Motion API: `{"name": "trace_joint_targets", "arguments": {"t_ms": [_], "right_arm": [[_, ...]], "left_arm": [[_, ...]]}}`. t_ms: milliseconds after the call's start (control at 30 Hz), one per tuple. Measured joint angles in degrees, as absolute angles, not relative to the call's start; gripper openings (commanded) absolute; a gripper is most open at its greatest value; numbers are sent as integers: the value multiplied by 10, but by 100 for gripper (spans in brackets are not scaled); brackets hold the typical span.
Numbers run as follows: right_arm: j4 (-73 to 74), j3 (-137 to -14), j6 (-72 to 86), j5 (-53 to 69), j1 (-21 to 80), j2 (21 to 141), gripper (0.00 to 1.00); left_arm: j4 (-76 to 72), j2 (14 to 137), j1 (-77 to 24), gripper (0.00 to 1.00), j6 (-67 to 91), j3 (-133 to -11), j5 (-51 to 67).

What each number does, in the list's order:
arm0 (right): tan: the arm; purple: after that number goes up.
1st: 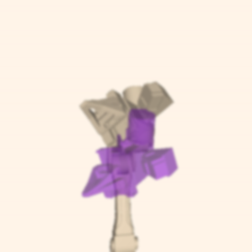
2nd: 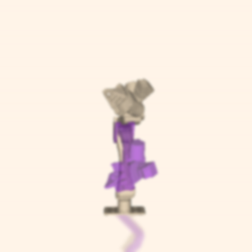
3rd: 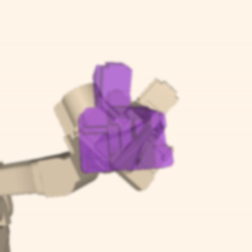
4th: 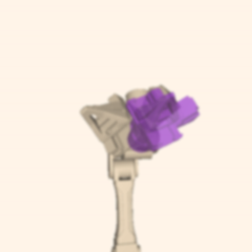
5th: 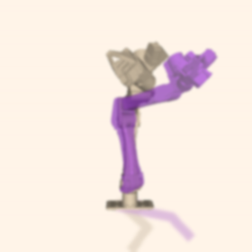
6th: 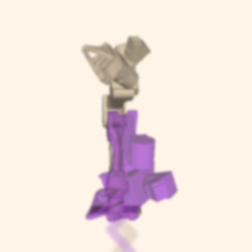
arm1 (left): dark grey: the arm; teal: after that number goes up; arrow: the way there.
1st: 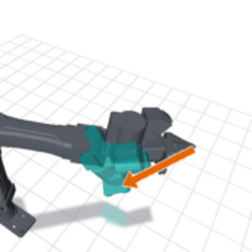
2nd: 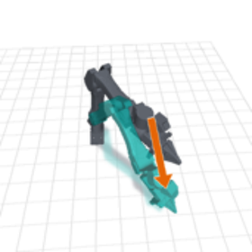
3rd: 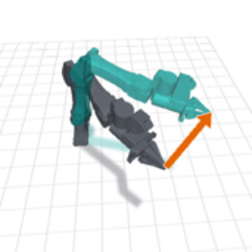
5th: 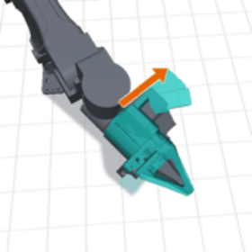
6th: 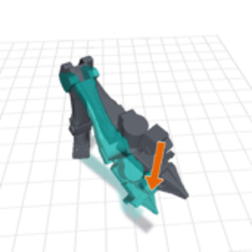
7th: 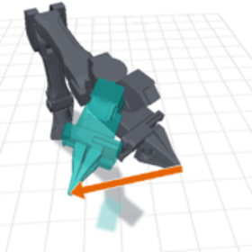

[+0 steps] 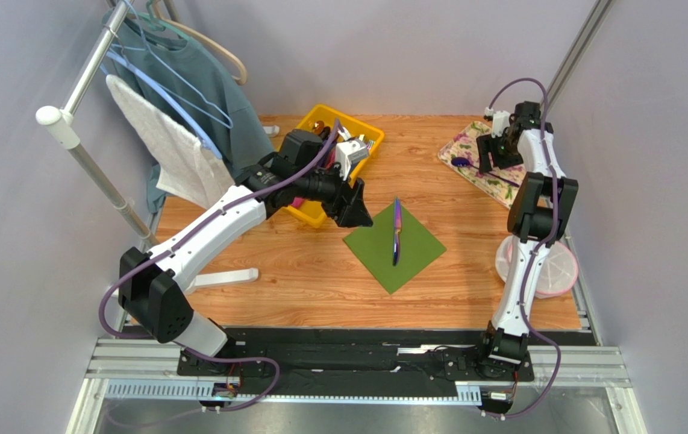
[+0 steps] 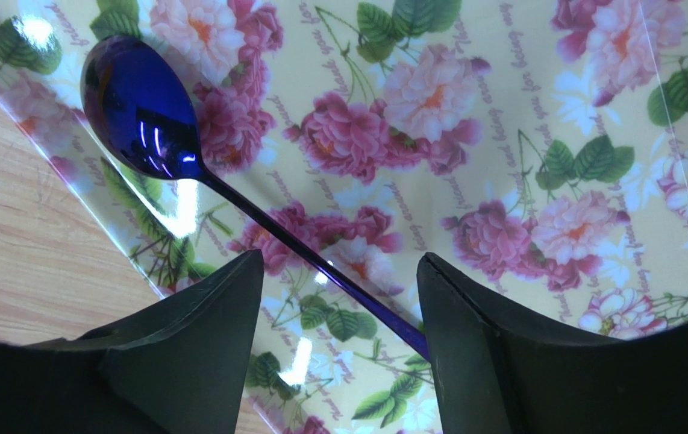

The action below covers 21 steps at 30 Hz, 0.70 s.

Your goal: Place the utensils on the paper napkin and roll it up

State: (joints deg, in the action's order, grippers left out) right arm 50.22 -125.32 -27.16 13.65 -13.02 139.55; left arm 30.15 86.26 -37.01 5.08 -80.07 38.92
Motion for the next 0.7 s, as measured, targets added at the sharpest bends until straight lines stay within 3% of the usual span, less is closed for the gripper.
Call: {"name": "trace_joint_targets", "arguments": {"t_ms": [133,167,300,333,367,433,700], "right_arm": [[487,-1253,-277,123,-121,1402,58],[482,-1252,-279,119,-117,1405,49],[477,-1250,-289,114,-109,1409,35],[476,-1250,-291,114,-107,1409,30],[476,-1250,-294,114,-105,1409,16],[476,-1249,-302,115,-103,1409,0],[466,-1245,-311,104,-102,1406,0]], "left_arm": [[301,865,-370,77,51,-801,385],[300,866,-370,77,51,-801,385],[300,868,-370,77,52,-801,386],[300,868,-370,77,52,-801,386],[300,868,-369,77,52,-801,386],[300,868,-368,77,52,-801,386],[298,868,-350,81,59,-801,385]]}}
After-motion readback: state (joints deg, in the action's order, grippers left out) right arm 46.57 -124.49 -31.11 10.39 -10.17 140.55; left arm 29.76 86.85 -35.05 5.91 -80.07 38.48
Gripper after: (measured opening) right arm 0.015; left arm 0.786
